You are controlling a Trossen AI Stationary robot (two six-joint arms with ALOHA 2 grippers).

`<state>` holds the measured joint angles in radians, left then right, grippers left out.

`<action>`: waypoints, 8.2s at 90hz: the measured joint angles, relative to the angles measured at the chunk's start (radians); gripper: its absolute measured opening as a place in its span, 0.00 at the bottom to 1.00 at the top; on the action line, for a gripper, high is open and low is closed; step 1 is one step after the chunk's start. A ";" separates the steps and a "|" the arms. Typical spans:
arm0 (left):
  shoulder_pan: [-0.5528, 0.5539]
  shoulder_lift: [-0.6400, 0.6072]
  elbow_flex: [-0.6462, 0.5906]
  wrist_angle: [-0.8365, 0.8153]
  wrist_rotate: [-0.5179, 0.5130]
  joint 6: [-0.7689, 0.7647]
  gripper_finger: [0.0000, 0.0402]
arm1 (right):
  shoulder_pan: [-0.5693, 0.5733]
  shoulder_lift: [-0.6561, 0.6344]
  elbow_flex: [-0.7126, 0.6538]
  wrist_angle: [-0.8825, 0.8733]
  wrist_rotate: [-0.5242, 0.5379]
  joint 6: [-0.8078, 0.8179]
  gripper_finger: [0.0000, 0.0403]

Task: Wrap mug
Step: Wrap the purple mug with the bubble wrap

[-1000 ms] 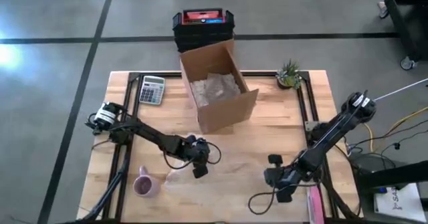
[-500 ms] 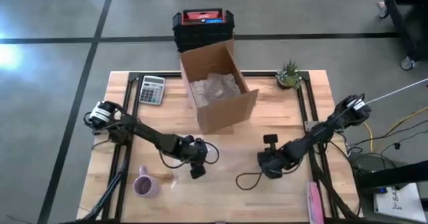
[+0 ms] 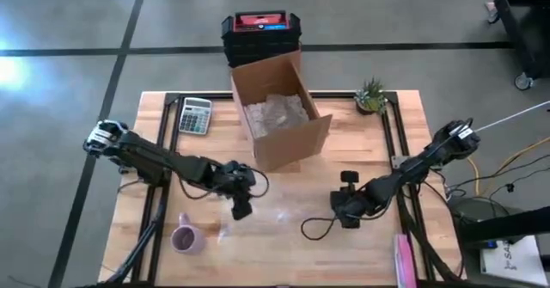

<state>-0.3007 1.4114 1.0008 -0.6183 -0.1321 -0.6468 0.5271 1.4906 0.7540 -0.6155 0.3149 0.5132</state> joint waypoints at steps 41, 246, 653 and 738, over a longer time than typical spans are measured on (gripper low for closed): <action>-0.229 -0.151 0.000 -0.317 0.213 -0.413 0.57 | -0.004 0.000 0.000 0.000 -0.008 0.001 0.47; -0.175 0.255 0.494 -0.426 -0.110 -0.135 0.05 | 0.050 -0.279 0.003 -0.022 -0.219 0.155 0.53; -0.038 0.508 0.386 0.445 -0.147 0.272 0.19 | 0.002 0.065 0.175 0.462 0.119 -0.443 0.27; -0.038 0.508 0.384 0.443 -0.147 0.264 0.19 | 0.021 -0.098 0.175 0.348 0.099 -0.398 0.54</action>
<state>-0.3386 1.9198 1.3849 -0.1749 -0.2790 -0.3828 0.5480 1.3927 0.9295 -0.2677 0.4139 0.1150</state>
